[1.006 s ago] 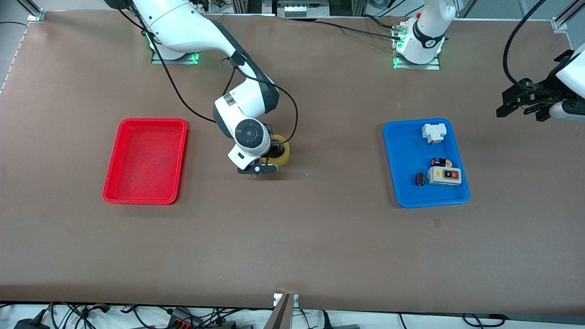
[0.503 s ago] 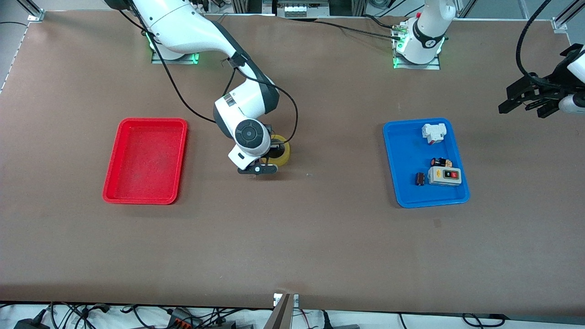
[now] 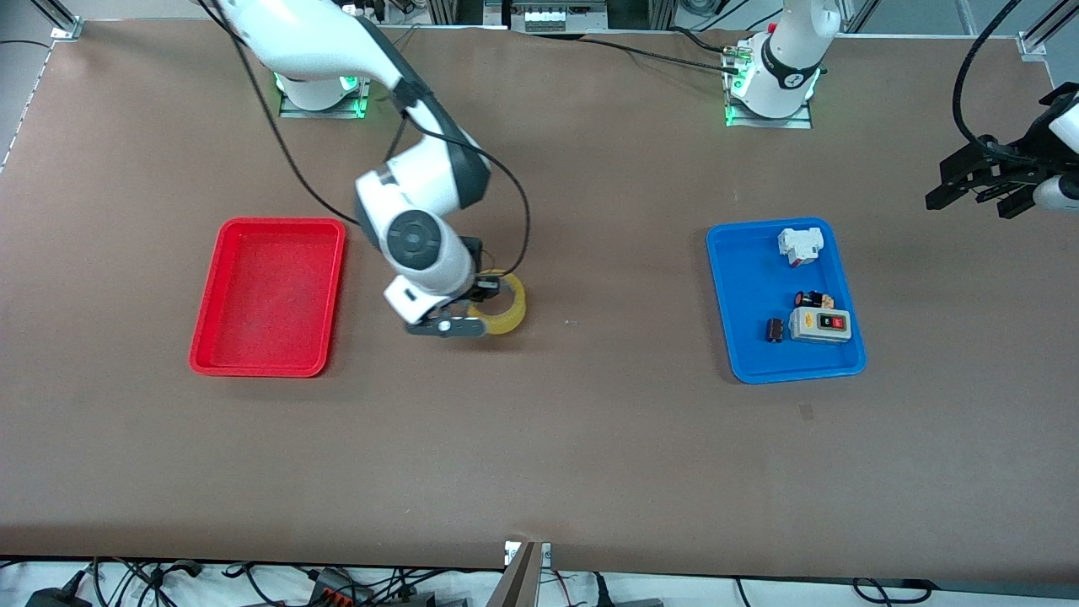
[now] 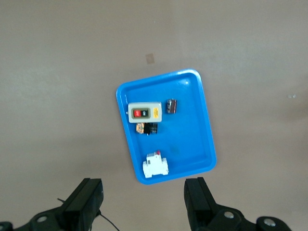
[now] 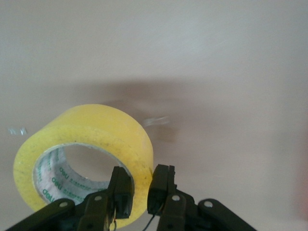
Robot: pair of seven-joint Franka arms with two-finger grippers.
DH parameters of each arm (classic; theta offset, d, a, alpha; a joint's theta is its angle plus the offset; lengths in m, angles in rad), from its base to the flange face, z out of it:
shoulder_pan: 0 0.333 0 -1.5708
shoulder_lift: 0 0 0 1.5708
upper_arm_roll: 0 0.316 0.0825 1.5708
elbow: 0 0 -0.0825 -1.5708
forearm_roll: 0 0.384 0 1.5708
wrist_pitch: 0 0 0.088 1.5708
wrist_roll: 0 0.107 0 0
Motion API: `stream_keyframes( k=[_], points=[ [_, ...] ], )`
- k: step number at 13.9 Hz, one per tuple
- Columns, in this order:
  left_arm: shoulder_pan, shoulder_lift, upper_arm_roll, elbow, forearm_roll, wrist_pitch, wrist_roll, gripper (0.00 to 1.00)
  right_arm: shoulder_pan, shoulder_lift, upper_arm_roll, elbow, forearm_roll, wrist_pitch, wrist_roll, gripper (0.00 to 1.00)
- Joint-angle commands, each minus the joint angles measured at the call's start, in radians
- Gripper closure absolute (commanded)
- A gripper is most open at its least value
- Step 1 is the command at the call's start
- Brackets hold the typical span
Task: Place and move tape with both arms
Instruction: 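Grasp the tape roll with the right gripper while the left gripper withdraws, then carry the tape with the right gripper and lower it into the red tray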
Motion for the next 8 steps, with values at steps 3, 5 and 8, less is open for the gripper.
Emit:
stream_keyframes(
  k=[3,5,8],
  points=[
    [-0.003,-0.019,-0.004,-0.005,0.015,-0.052,-0.001,0.00,-0.349,-0.114,0.014,-0.088,0.004,-0.162,-0.332,0.94],
    [-0.003,-0.021,-0.005,-0.003,0.017,-0.049,-0.041,0.00,-0.490,-0.116,0.014,-0.157,-0.020,-0.128,-0.506,0.94],
    [-0.003,-0.019,-0.004,-0.003,0.018,-0.045,-0.044,0.00,-0.564,-0.176,0.014,-0.340,-0.096,0.020,-0.587,0.94]
  ],
)
